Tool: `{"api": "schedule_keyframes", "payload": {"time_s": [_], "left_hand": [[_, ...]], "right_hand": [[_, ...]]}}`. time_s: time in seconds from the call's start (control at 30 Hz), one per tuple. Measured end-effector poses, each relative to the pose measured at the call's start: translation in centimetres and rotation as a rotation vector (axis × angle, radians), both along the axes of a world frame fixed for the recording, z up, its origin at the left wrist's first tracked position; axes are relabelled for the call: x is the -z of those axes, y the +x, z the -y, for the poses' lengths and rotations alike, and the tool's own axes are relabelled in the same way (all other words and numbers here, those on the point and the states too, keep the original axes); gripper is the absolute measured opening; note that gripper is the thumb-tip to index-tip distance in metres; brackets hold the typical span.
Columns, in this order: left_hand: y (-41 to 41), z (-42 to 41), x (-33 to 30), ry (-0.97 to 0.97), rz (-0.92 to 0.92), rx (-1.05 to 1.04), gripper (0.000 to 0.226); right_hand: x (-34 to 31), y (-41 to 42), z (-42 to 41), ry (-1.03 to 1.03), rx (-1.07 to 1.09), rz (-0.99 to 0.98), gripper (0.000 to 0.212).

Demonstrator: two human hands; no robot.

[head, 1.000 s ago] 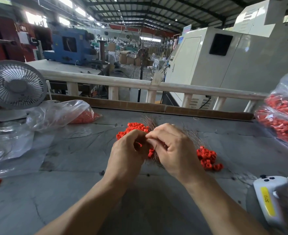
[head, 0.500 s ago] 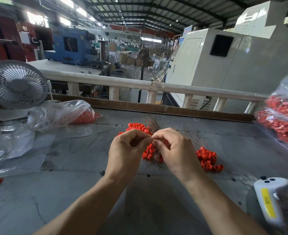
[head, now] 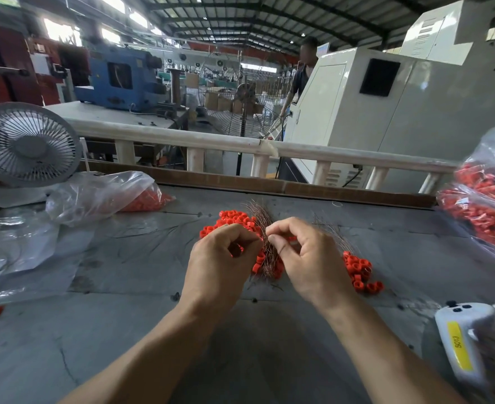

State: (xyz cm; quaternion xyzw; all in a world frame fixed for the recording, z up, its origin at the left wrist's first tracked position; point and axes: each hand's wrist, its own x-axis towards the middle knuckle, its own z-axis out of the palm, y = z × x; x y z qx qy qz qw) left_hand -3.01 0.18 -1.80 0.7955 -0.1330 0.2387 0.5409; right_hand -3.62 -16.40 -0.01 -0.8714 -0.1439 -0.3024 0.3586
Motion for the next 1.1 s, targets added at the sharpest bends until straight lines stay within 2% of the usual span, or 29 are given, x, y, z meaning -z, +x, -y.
{"api": "schedule_keyframes", "payload": {"time_s": [0.13, 0.27, 0.4, 0.57, 0.77, 0.87, 0.97, 1.1], "left_hand": [[0.1, 0.0, 0.0, -0.02, 0.014, 0.017, 0.017], [0.2, 0.3, 0.1, -0.02, 0.008, 0.027, 0.014], [0.1, 0.4, 0.0, -0.045, -0.084, 0.071, 0.009], [-0.2, 0.5, 0.0, -0.055, -0.174, 0.149, 0.031], [-0.7, 0.4, -0.4, -0.058, -0.125, 0.3, 0.015], [-0.8, 0.6, -0.4, 0.041, -0.077, 0.313, 0.01], [-0.6, 0.6, -0.1, 0.078, -0.092, 0.267, 0.011], [0.1, 0.6, 0.6, 0.154, -0.12, 0.143, 0.02]], "right_hand": [[0.2, 0.0, -0.2, -0.067, -0.084, -0.059, 0.011], [0.2, 0.1, -0.5, -0.06, -0.063, -0.035, 0.011], [0.1, 0.0, -0.4, -0.042, -0.049, -0.022, 0.015], [-0.1, -0.1, -0.2, 0.038, -0.035, -0.054, 0.014], [0.0, -0.2, -0.1, 0.184, -0.021, -0.122, 0.012], [0.1, -0.1, 0.2, 0.259, -0.003, -0.118, 0.013], [-0.1, -0.2, 0.3, 0.345, 0.017, -0.062, 0.01], [-1.3, -0.6, 0.2, 0.56, 0.009, 0.181, 0.012]]}}
